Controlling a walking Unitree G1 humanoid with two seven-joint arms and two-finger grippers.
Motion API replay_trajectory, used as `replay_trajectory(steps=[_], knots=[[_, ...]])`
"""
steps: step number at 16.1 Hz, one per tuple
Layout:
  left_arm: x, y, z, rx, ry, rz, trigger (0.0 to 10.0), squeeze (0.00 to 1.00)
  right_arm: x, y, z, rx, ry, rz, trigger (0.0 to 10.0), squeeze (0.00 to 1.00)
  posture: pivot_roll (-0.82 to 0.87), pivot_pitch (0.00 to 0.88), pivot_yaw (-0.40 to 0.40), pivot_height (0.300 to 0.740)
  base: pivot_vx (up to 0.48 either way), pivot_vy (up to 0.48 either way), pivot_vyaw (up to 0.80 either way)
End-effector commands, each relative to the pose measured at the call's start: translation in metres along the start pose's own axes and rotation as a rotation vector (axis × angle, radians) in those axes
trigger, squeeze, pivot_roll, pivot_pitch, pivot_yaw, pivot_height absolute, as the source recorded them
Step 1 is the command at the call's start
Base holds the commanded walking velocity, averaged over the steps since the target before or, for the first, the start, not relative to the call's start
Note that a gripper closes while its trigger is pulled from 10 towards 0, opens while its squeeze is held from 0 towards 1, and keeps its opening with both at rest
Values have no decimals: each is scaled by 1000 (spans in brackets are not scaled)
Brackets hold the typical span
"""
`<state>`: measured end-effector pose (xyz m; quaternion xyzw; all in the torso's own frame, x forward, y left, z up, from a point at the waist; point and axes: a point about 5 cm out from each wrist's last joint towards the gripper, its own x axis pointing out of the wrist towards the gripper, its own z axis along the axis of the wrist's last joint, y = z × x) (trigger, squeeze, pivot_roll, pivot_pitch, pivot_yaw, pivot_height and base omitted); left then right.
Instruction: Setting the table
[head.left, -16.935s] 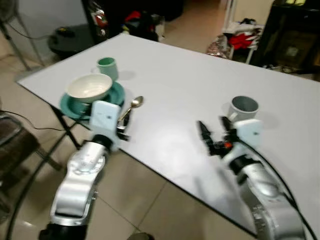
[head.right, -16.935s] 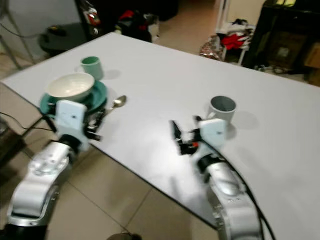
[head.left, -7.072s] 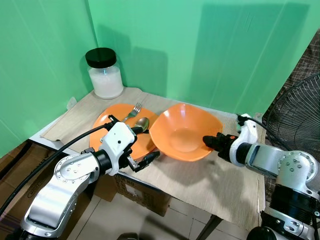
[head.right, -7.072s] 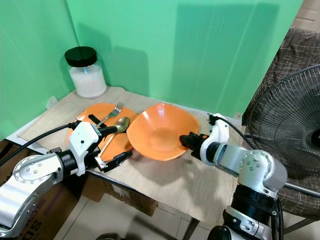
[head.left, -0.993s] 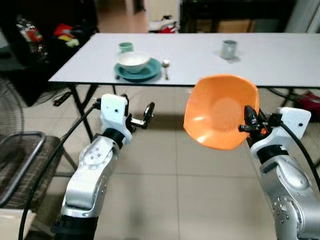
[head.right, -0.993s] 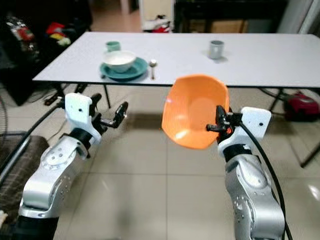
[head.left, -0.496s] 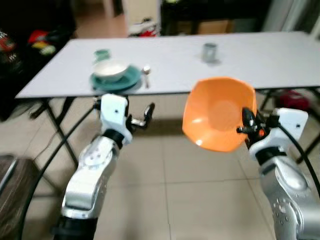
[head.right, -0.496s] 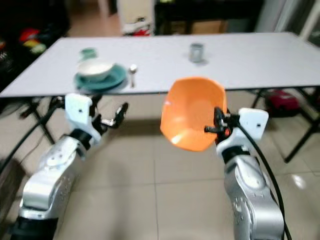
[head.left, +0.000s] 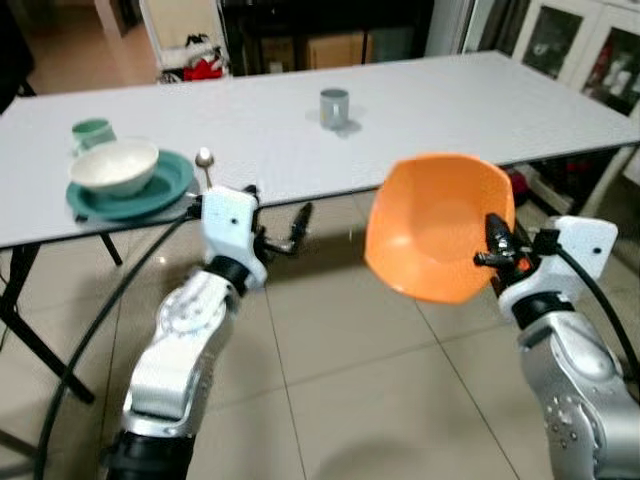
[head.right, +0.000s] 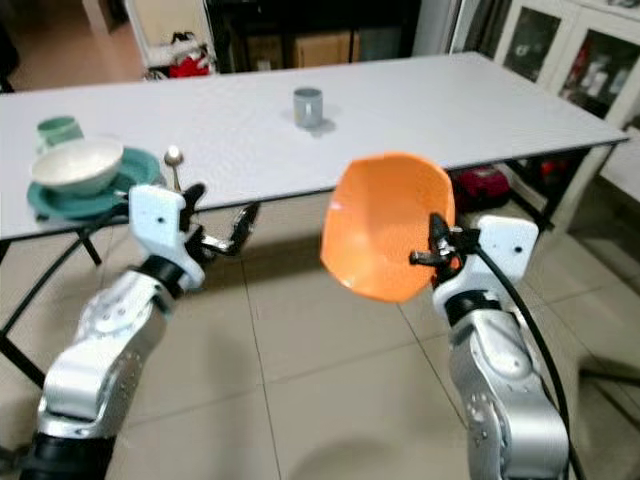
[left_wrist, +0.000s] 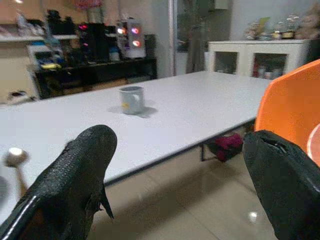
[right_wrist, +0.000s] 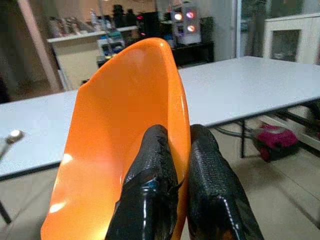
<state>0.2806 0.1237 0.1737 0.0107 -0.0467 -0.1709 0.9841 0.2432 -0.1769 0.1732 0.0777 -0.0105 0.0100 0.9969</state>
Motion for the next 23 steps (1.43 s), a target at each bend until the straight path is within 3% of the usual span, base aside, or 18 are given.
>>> replay_trajectory(steps=[1, 16, 23], knots=[[-3, 7, 0, 11, 7, 22, 10000, 0, 2, 12, 9, 14, -49, 55, 10000, 0, 8, 0, 14, 740, 386, 0, 0], [-3, 7, 0, 11, 3, 16, 10000, 0, 6, 12, 12, 38, -48, 61, 10000, 0, 8, 0, 14, 740, 391, 0, 0], [-9, 14, 6, 73, 5, 13, 10000, 0, 11, 15, 3, 106, -2, 92, 10000, 0, 68, 0, 3, 740, 395, 0, 0]])
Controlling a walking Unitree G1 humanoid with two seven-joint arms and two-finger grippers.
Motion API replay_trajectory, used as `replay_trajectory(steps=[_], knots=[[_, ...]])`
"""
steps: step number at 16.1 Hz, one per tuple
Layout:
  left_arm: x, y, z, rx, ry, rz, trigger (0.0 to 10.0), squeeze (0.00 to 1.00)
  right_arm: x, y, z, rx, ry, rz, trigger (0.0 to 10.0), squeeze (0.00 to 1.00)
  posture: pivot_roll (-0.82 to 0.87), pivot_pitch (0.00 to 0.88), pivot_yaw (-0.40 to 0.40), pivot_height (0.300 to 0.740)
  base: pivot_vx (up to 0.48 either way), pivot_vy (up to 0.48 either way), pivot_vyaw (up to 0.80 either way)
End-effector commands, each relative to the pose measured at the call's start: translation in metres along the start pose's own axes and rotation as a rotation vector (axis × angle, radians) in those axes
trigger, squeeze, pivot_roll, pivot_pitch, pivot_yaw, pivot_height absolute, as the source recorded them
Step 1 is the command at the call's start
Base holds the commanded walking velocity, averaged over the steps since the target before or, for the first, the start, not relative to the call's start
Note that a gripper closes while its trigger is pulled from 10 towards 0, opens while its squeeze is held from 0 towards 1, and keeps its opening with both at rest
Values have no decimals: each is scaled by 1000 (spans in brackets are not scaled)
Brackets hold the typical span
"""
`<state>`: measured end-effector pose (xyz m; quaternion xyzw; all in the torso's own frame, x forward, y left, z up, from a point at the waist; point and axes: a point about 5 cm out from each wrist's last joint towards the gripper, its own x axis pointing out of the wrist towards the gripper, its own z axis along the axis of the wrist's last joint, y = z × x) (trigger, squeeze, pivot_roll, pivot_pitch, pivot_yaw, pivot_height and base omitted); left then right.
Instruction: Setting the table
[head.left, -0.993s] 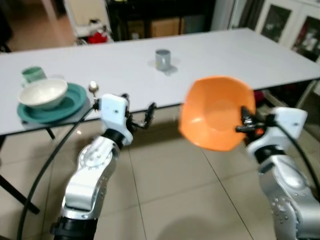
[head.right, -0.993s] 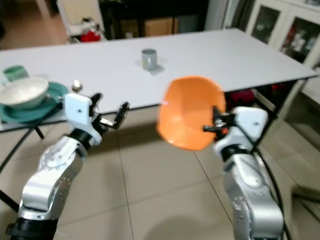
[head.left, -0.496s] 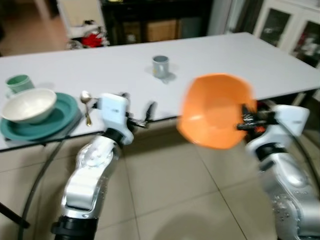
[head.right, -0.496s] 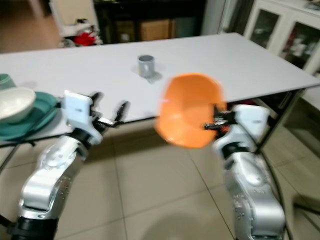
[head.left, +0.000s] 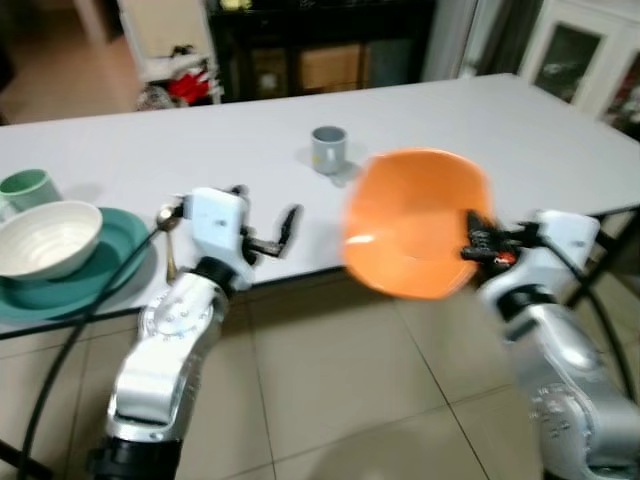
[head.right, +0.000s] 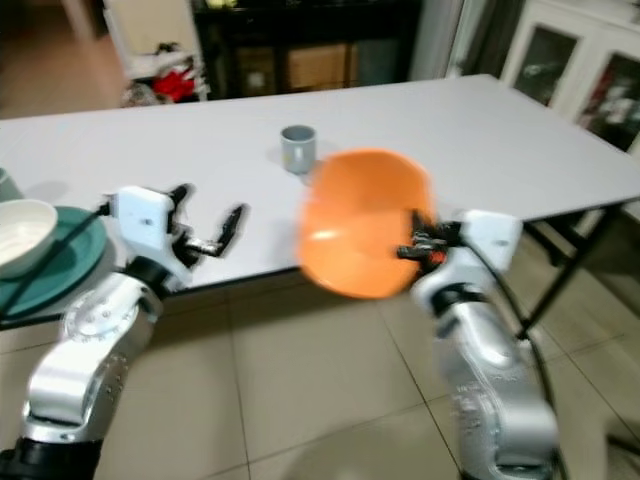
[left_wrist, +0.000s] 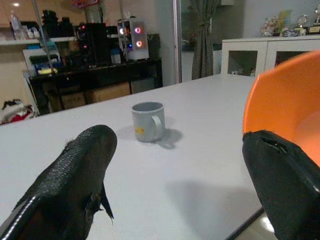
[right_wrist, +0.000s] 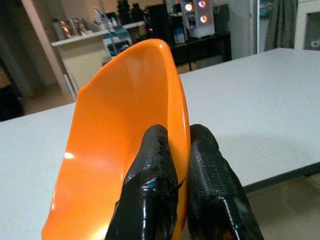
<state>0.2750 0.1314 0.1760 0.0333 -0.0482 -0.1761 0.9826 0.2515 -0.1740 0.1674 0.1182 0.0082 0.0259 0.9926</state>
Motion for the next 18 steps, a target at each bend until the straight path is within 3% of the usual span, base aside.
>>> replay_trajectory(steps=[1, 6, 10, 12, 13, 15, 18], knots=[[-4, 8, 3, 36, 4, 22, 10000, 0, 4, 14, 7, 25, -32, 71, 10000, 0, 71, 0, 3, 740, 398, 0, 0], [-14, 16, -3, 76, 45, 32, 10000, 0, 12, 17, 7, 109, 9, 151, 10000, 0, 75, 0, 12, 740, 394, 0, 0], [-22, 20, -2, 110, 68, 6, 10000, 0, 21, 19, 5, 53, 53, 186, 10000, 0, 67, 0, 3, 740, 394, 0, 600], [-23, 21, -3, 121, 74, 1, 10000, 0, 25, 19, 4, 67, 72, 187, 10000, 0, 65, 0, 0, 740, 390, 0, 797], [-25, 20, -4, 134, 83, -9, 10000, 0, 29, 19, -1, 119, 110, 190, 10000, 0, 65, 0, 0, 740, 386, 0, 0], [-26, 21, -4, 145, 90, -20, 10000, 0, 35, 22, -10, 78, 190, 235, 10000, 0, 64, 0, -6, 740, 384, 0, 0], [-32, 23, -1, 162, 109, -87, 10000, 0, 53, 27, -5, 290, 208, 266, 10000, 0, 73, 0, -12, 740, 107, 0, 0]])
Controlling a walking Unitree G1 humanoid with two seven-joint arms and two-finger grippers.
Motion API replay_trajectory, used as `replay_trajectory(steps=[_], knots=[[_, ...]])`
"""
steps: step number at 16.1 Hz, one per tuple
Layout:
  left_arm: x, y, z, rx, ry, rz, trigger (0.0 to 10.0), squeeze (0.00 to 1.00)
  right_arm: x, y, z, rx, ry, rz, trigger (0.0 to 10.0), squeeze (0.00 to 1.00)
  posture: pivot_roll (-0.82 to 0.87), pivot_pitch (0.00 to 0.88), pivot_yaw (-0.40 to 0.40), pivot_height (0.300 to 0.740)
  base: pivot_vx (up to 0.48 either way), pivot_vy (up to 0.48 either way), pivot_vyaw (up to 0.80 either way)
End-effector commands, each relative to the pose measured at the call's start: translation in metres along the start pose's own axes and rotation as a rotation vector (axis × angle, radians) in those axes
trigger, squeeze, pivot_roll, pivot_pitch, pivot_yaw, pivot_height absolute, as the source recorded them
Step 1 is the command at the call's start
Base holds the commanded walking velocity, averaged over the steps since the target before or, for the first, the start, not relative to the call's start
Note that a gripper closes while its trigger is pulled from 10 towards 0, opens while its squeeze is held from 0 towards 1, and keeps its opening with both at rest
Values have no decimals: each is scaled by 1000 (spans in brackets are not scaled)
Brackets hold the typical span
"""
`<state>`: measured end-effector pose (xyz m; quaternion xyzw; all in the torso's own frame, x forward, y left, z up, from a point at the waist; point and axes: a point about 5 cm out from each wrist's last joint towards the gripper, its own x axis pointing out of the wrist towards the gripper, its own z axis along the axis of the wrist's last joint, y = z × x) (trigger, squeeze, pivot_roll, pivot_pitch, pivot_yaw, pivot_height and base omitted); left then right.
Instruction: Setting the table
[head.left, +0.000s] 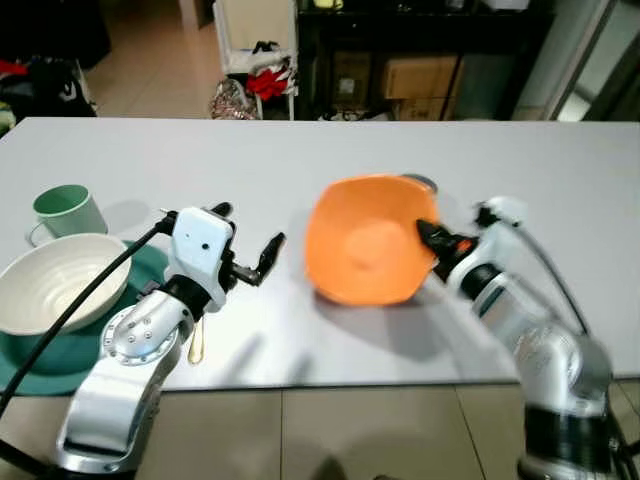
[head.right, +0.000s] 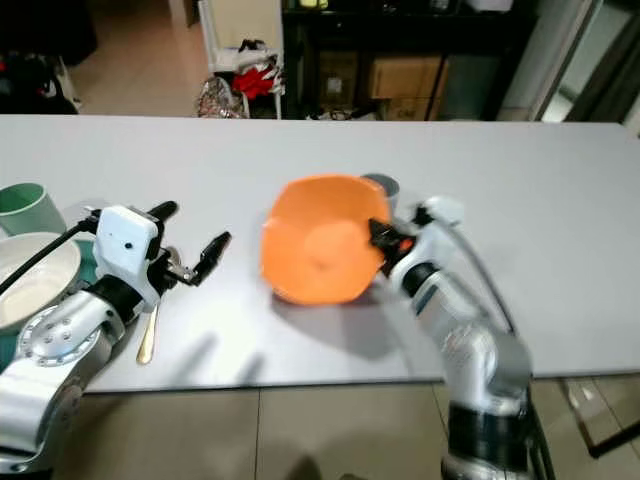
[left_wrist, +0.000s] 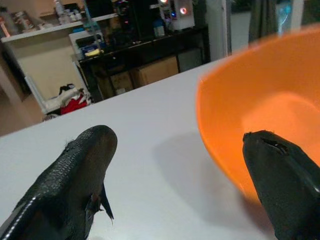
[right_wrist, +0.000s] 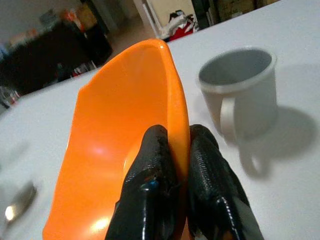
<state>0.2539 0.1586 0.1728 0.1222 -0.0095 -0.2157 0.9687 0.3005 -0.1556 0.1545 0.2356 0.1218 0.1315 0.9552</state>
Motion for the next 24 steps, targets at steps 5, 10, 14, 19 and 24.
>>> replay_trajectory(steps=[5, 10, 14, 19, 24], knots=[[-13, -1, 0, 11, 62, -175, 10000, 0, 23, 16, 3, 152, 64, 138, 10000, 0, 83, 0, -24, 740, 0, 0, 0], [-31, -15, -10, -23, 166, -350, 10000, 0, 43, 8, -18, 305, 218, 69, 10000, 0, 96, 0, -34, 740, 0, 0, 0], [-36, -20, -12, -54, 203, -397, 10000, 0, 49, 1, -24, 387, 253, 17, 10000, 0, 98, 0, -36, 740, 0, 0, 0], [-35, -21, -13, -48, 217, -404, 10000, 0, 46, -14, -35, 402, 300, -78, 10000, 325, 93, 0, -29, 740, 0, 0, 0], [-31, -19, -10, -44, 200, -400, 10000, 0, 34, -16, -25, 371, 275, -85, 10000, 1000, 84, 0, -19, 740, 0, 0, 0]])
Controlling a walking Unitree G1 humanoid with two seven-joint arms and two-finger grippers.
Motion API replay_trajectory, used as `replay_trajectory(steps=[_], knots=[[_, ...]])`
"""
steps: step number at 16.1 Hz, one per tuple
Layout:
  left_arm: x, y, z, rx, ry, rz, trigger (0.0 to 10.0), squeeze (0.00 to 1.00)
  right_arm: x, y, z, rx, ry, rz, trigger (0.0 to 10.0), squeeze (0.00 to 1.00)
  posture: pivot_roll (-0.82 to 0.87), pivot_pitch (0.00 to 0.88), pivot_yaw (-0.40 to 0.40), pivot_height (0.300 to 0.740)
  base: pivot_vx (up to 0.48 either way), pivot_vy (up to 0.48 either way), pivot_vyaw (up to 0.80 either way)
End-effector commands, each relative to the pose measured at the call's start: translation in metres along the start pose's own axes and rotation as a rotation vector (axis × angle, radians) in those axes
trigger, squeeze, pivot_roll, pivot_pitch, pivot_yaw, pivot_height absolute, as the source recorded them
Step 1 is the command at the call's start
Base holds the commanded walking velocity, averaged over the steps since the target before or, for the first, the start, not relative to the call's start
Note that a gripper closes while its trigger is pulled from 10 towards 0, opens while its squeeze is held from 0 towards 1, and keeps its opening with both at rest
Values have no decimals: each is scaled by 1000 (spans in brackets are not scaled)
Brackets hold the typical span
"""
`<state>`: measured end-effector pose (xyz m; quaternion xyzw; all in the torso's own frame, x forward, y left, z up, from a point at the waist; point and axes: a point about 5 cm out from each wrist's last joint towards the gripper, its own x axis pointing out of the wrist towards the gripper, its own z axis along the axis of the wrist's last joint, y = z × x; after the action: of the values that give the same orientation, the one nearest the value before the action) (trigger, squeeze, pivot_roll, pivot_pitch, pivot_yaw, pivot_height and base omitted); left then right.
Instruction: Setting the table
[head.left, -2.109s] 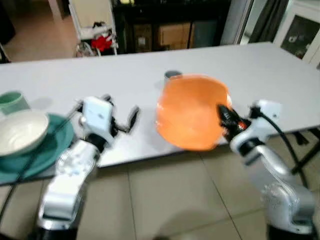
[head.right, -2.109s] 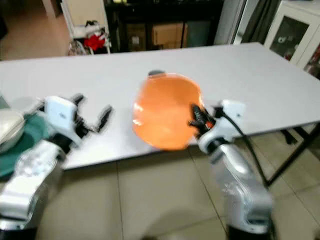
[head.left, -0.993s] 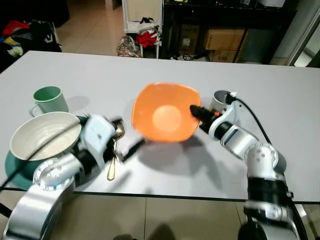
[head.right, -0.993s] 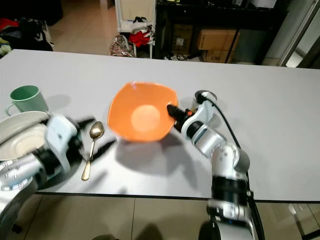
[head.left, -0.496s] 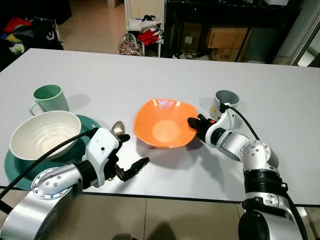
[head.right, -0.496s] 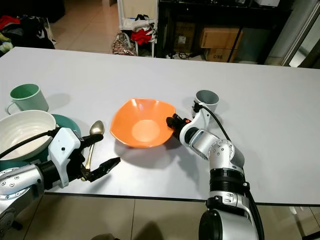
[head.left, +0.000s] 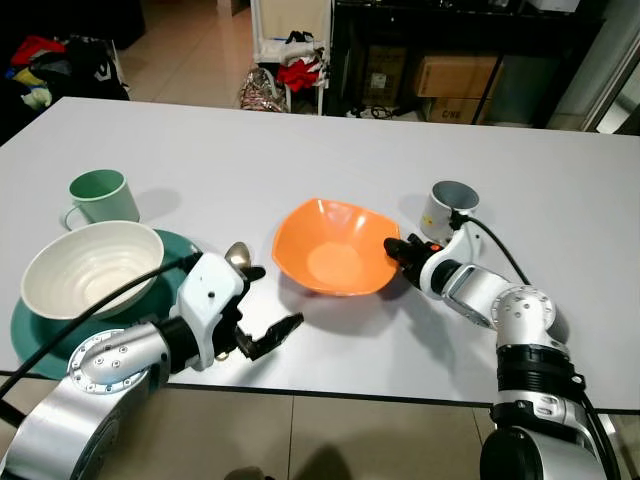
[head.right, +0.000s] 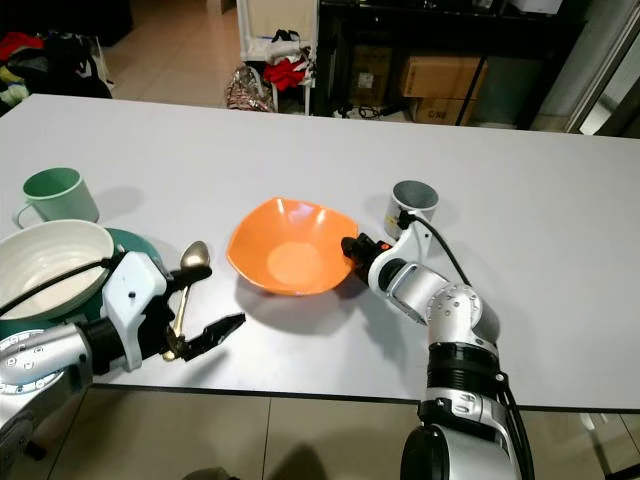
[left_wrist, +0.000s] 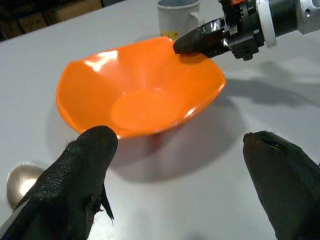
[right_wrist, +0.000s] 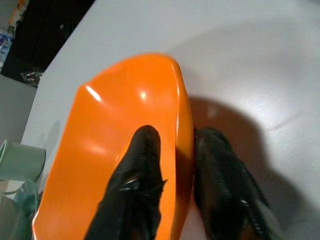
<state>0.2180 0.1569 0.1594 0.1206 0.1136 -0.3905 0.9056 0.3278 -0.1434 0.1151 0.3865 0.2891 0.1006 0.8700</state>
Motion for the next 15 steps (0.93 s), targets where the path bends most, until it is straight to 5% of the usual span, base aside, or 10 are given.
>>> replay_trajectory(steps=[1, 4, 5, 7, 9, 12, 14, 15], knots=[[1, 1, 0, -3, -1, 2, 10000, 0, -9, 1, 6, -15, -19, -2, 10000, 1000, 79, 0, -17, 740, 0, 0, 0], [2, 1, 3, -26, -38, 23, 10000, 0, -39, 4, 4, -81, -27, 0, 10000, 1000, 74, 0, -12, 740, 0, 0, 0], [0, 5, 7, -51, -77, 65, 10000, 0, -69, 4, -2, -204, -22, -12, 10000, 1000, 66, 0, 3, 740, 0, 0, 0], [-1, 6, 8, -58, -96, 83, 10000, 0, -80, 7, -5, -253, -18, -10, 10000, 1000, 63, 0, 12, 740, 0, 0, 0], [0, 16, 3, -28, -61, 201, 10000, 0, -111, 38, -4, -439, -183, 127, 10000, 1000, 71, 0, 23, 740, 0, 0, 400], [11, 23, 17, -34, -135, 340, 10000, 0, -117, 55, -10, -488, -323, 191, 10000, 1000, 73, 0, 49, 740, 0, 0, 800], [16, 31, 27, -15, -182, 422, 10000, 0, -112, 54, -9, -703, -464, 50, 10000, 1000, 59, 0, 66, 740, 0, 0, 800], [17, 32, 28, -12, -187, 433, 10000, 0, -111, 54, -11, -739, -459, 33, 10000, 1000, 59, 0, 63, 740, 0, 0, 800]])
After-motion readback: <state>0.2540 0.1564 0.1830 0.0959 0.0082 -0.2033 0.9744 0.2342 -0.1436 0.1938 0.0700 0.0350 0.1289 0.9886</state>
